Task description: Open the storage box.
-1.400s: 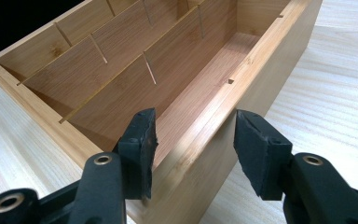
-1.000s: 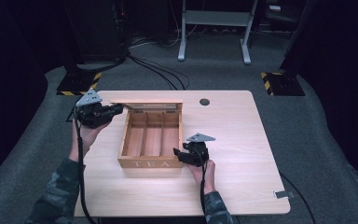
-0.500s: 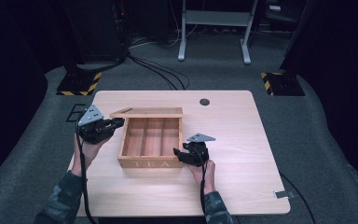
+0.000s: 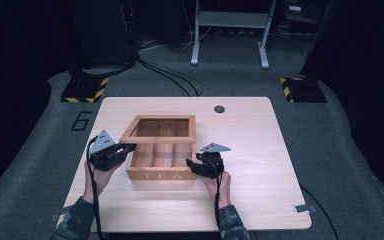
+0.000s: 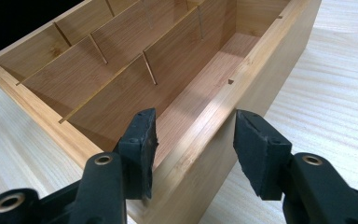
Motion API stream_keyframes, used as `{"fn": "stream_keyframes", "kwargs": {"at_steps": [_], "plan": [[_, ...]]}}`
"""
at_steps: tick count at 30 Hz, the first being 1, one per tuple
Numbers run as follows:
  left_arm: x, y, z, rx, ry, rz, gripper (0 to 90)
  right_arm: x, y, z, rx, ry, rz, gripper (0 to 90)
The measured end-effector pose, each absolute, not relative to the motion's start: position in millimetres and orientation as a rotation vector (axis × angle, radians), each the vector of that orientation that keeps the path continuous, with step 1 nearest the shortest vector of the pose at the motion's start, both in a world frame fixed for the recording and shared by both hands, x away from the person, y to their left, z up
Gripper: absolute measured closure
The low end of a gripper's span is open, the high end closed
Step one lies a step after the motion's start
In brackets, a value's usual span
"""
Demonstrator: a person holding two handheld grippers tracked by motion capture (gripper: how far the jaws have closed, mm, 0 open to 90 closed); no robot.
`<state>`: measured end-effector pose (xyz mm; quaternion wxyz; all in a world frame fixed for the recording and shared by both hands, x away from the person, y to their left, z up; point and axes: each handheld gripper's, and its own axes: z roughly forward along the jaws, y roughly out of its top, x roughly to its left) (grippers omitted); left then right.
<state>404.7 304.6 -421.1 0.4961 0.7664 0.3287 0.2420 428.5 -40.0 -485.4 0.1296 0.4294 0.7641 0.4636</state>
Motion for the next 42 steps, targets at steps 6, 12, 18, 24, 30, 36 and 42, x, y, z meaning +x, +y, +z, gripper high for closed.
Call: {"fn": "stream_keyframes", "kwargs": {"at_steps": [6,12,18,24,30,36,42], "plan": [[401,305,-438,1.871,0.816,0.549,78.0,426,-43,-484,1.240,2.225,1.361,52.1],[398,307,-448,1.900,0.837,0.494,75.5,421,-49,-481,1.244,2.225,1.397,54.3],[392,311,-460,1.940,0.867,0.460,71.7,405,-68,-475,1.256,2.189,1.388,50.6],[379,327,-471,1.942,0.953,0.402,53.7,385,-108,-477,1.320,2.140,1.309,44.7],[366,339,-487,1.944,1.016,0.398,39.0,379,-144,-485,1.413,2.076,1.235,38.0],[358,350,-495,1.955,1.046,0.411,32.0,372,-169,-494,1.486,2.028,1.155,29.7],[353,362,-504,1.984,1.087,0.427,27.9,366,-192,-501,1.536,1.980,1.094,23.1]]}}
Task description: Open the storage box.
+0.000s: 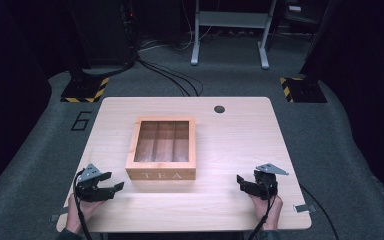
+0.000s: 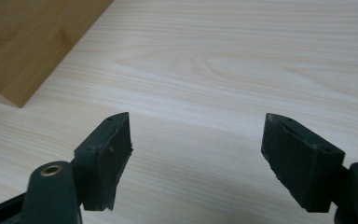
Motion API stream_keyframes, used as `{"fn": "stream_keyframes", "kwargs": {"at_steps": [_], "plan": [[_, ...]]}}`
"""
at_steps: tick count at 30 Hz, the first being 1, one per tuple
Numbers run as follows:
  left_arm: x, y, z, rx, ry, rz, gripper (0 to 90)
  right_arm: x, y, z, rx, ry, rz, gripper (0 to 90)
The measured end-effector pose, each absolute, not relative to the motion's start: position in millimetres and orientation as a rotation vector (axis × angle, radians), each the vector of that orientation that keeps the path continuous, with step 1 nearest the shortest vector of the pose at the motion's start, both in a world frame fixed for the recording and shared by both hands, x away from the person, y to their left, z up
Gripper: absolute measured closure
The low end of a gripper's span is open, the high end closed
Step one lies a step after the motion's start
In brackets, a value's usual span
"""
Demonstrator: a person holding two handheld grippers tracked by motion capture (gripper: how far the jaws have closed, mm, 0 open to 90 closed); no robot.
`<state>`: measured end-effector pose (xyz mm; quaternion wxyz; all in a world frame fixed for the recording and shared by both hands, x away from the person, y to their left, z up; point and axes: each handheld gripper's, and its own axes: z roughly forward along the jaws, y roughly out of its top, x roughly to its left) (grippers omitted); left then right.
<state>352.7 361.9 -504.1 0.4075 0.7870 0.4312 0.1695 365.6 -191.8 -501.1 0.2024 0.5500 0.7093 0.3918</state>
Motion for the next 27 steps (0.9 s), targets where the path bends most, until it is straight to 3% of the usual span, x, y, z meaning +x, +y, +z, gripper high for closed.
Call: {"fn": "stream_keyframes", "kwargs": {"at_steps": [11,27], "plan": [[349,382,-514,2.007,1.161,0.467,22.3,357,-224,-510,1.576,1.928,1.014,17.4],[354,392,-527,2.023,1.214,0.473,16.0,358,-253,-527,1.611,1.901,0.884,16.3]]}}
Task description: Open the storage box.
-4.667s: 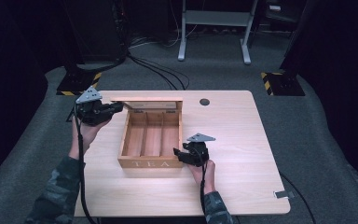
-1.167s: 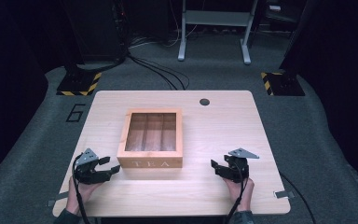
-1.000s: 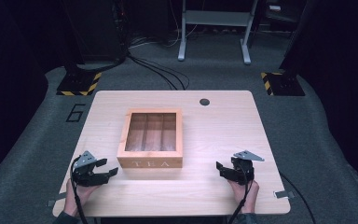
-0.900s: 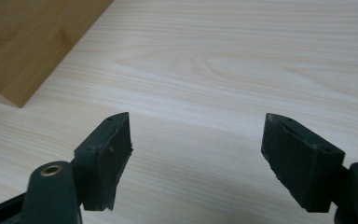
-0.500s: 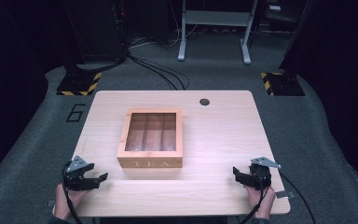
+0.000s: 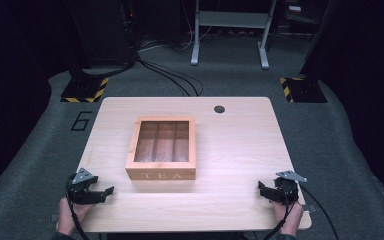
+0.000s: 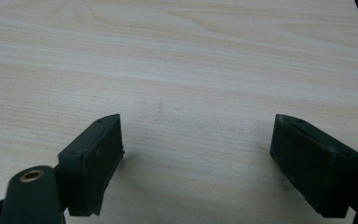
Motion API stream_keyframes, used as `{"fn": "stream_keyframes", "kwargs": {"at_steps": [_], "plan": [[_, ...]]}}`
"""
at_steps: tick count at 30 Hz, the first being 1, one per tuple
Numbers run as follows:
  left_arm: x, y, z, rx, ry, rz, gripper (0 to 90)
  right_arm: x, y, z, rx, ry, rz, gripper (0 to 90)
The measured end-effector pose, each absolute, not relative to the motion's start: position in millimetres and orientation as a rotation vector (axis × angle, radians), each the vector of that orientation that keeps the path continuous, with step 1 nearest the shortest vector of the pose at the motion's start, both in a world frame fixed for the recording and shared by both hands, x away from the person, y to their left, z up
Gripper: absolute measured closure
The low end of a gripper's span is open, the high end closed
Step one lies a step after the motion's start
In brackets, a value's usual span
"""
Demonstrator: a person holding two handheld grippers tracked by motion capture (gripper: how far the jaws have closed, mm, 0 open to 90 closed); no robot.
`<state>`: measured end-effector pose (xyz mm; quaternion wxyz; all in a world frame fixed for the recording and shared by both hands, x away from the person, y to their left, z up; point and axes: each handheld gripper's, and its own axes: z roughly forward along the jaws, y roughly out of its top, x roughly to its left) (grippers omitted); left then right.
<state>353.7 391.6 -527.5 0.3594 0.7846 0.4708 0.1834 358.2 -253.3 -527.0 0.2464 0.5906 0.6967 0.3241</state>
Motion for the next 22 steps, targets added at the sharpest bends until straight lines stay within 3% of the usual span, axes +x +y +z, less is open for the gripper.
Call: {"fn": "stream_keyframes", "kwargs": {"at_steps": [7,22], "plan": [[353.5,387.7,-531.4,2.034,1.193,0.545,14.7,359.5,-250.5,-528.6,1.588,1.906,0.857,14.0],[354.4,386.7,-531.5,2.034,1.194,0.543,14.2,360.5,-250.5,-528.9,1.580,1.910,0.851,13.2]]}}
